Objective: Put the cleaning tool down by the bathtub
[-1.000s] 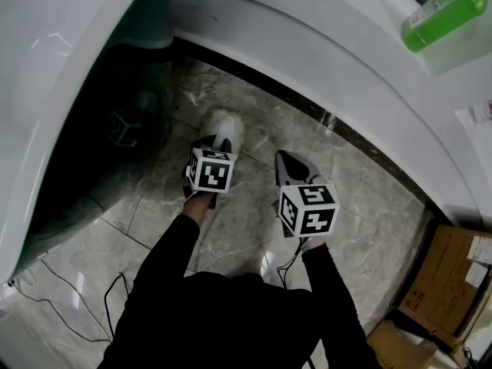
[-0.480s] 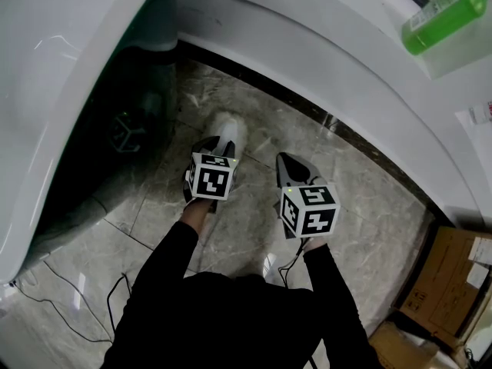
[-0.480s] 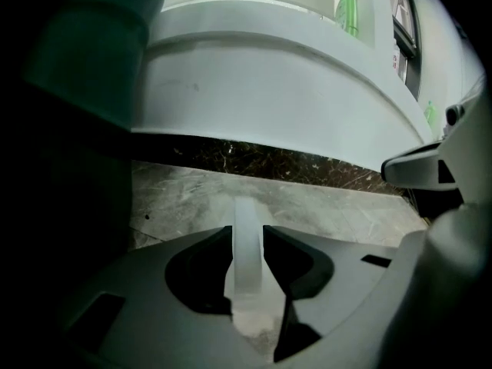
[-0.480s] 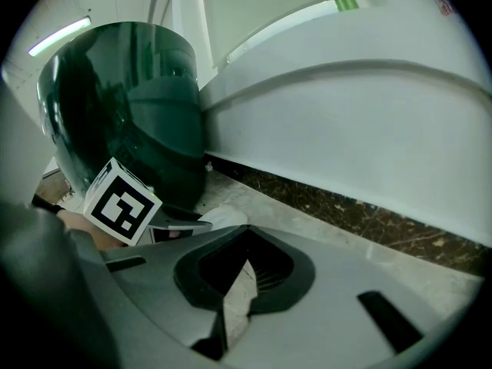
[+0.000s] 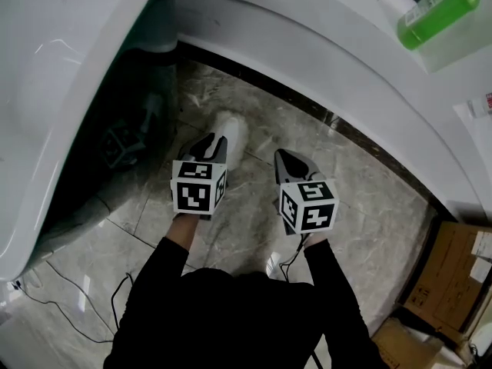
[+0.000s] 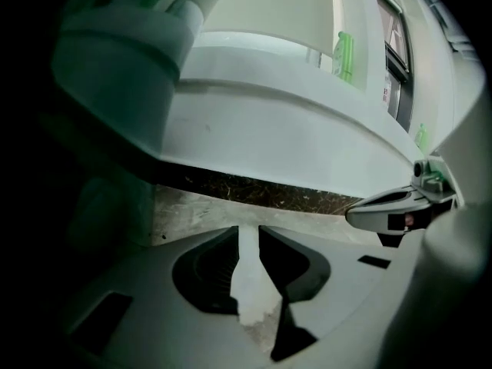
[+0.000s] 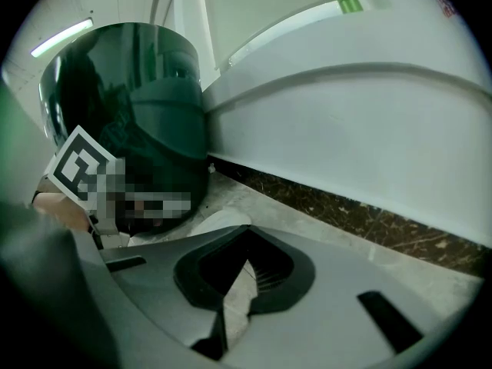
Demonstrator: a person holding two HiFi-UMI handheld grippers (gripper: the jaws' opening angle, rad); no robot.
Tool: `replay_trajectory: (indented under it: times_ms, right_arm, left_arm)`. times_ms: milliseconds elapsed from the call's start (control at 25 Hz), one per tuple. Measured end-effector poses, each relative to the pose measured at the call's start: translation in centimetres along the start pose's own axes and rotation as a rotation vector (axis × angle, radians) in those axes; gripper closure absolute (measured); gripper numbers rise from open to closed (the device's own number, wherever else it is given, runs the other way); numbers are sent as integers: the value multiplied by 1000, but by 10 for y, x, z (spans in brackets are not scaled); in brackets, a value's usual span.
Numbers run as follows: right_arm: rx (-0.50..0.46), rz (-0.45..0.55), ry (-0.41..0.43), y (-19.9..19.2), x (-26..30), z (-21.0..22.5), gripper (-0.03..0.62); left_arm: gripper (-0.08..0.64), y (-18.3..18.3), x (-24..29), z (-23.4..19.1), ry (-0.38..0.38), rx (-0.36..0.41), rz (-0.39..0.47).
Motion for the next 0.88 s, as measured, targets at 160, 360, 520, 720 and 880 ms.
replay_trajectory:
  times_ms: [160,360,520,720,880]
  right_arm:
    - [-9,-1,10,2,2,-6,592]
    - [-24,0,16,7,3,-11,592]
    - [-24,-2,19,6,1,-12,592]
    - [-33,-7,41,4,-1,-15,592]
    - [-66,-7,49,4,-2,-17,592]
  left_arm:
    - [533,2,-19,-5,5,-13,40]
    - [551,-2,-36,-10,-19,-12,40]
    - [552,-6,-50,-9,-24,13,50]
    - [552,-8,-59,-7,-26,10,55]
    - [552,-10,-61,-3,-28,8,56]
Point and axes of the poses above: the fingertips, and each gripper's own axes: x forward along the fingers, z to its right, y out of its top, the point moved 9 cm from there along -x, backward along the fingers, and after that the axes turned 11 degrees about -z, right-handed, at the moved point
